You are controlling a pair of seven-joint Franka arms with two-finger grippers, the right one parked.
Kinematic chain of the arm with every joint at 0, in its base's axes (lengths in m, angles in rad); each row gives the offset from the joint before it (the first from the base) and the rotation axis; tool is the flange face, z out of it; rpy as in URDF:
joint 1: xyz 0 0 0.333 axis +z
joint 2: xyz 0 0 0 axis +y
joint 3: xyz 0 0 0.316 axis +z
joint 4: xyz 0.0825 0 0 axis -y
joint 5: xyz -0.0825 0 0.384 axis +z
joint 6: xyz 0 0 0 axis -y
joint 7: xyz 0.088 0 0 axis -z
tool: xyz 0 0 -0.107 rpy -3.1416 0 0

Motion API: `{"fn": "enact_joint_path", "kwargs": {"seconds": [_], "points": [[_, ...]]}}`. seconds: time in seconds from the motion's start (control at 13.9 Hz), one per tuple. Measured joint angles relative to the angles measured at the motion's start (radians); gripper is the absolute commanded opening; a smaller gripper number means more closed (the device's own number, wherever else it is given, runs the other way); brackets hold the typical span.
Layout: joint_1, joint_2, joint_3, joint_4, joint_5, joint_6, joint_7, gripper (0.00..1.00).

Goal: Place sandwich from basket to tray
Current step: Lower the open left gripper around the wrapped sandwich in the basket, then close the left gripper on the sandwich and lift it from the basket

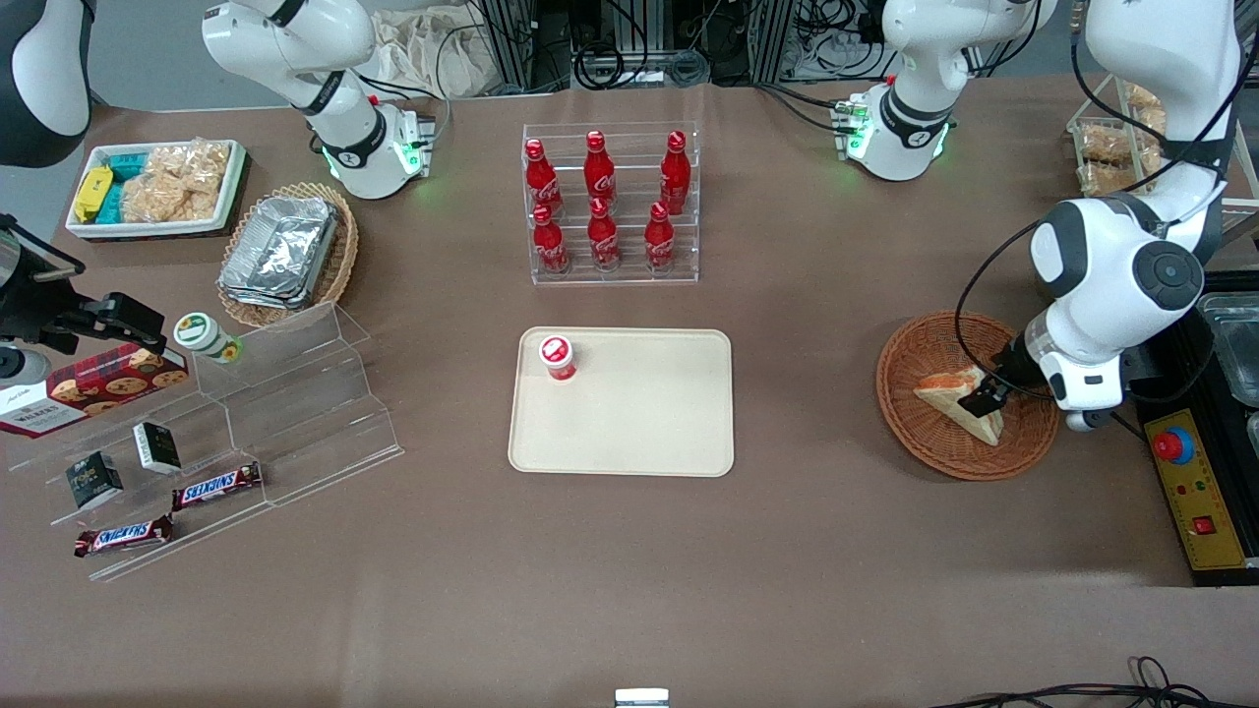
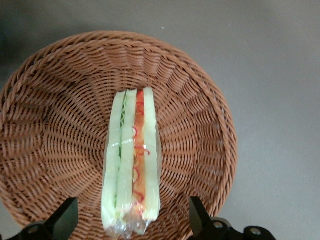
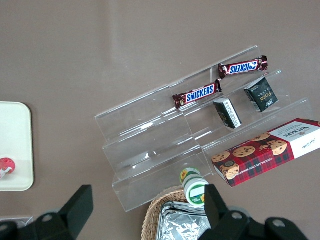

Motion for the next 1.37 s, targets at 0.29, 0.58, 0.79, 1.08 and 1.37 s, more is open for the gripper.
{"fn": "enact_joint_path", "kwargs": {"seconds": [0.29,0.58,0.79,1.08,1.37], "points": [[-0.011,0.043,-0.003,0.0,0.0,0.042,-0.068,1.0],[-0.008,0.075,0.0,-0.001,0.0,0.049,-0.074,0.99],[-0.008,0.084,0.0,-0.001,0.0,0.051,-0.076,0.0],[-0.007,0.083,0.001,0.001,0.0,0.056,-0.099,0.0],[-0.008,0.064,-0.001,0.068,0.0,-0.012,-0.099,0.0]]}}
